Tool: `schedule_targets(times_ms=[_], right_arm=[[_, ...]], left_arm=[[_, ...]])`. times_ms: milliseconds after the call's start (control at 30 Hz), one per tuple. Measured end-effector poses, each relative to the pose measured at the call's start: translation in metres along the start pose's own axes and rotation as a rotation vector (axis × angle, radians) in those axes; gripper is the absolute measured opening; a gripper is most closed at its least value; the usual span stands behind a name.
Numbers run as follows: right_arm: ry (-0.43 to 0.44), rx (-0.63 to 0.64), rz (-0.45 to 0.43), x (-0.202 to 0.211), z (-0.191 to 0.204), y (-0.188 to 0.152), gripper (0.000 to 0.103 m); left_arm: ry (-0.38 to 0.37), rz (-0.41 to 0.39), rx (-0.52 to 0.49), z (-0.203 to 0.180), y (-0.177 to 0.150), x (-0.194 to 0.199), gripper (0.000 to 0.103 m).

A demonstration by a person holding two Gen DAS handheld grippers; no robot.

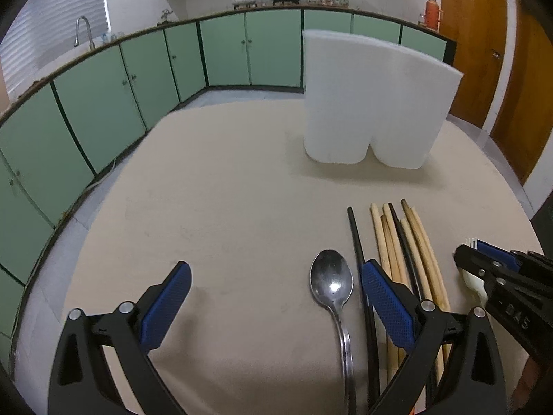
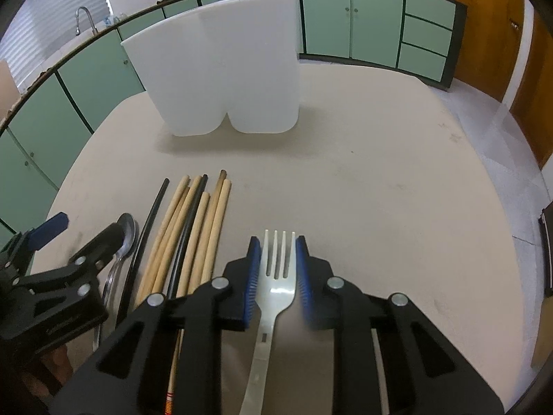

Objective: Organize utensils
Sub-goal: 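Lower the left tool to the metal spoon and close on it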

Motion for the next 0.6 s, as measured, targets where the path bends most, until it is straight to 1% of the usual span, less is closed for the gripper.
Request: schedule_targets(times_ms=[67, 133, 233, 300, 433, 600], right_arm=[[0.004, -0.002, -0.003, -0.001, -0.002, 0.001, 0.02], [0.003, -0.001, -0.008, -0.001, 0.009, -0.005, 0.02], [0.002, 0.003, -0.016, -0.001, 0.012, -0.008, 0.02], [0.004, 0.003, -0.019, -0.001, 0.014, -0.011, 0.02], [0.011, -0.002, -0.022, -0.001, 0.014, -0.013, 0.02], [0.012, 0.001, -0.022, 0.0, 0.015, -0.014, 0.021]], left_arm=[[0.002, 0.019, 0.008, 0.001, -0.001, -0.005, 0.097], [-0.007, 0.036, 0.016, 0.002, -0.002, -0.01, 0.095], [-0.026, 0.063, 0.03, 0.004, -0.002, -0.016, 0.094], [-0.03, 0.07, 0.029, 0.005, -0.002, -0.018, 0.093], [-0.035, 0.072, 0.009, 0.002, 0.0, -0.017, 0.087], [-0.045, 0.084, 0.008, 0.002, -0.001, -0.014, 0.086]])
Point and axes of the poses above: each gripper's, at about its wrist camera, not at the fingertips, and x roughly against the way its jaws point, z to its left, y to its top, the point moved 5 cm from there along -x, roughly the way its jaws point, and after that the axes turned 3 degrees about -x, right-handed, at the moved point
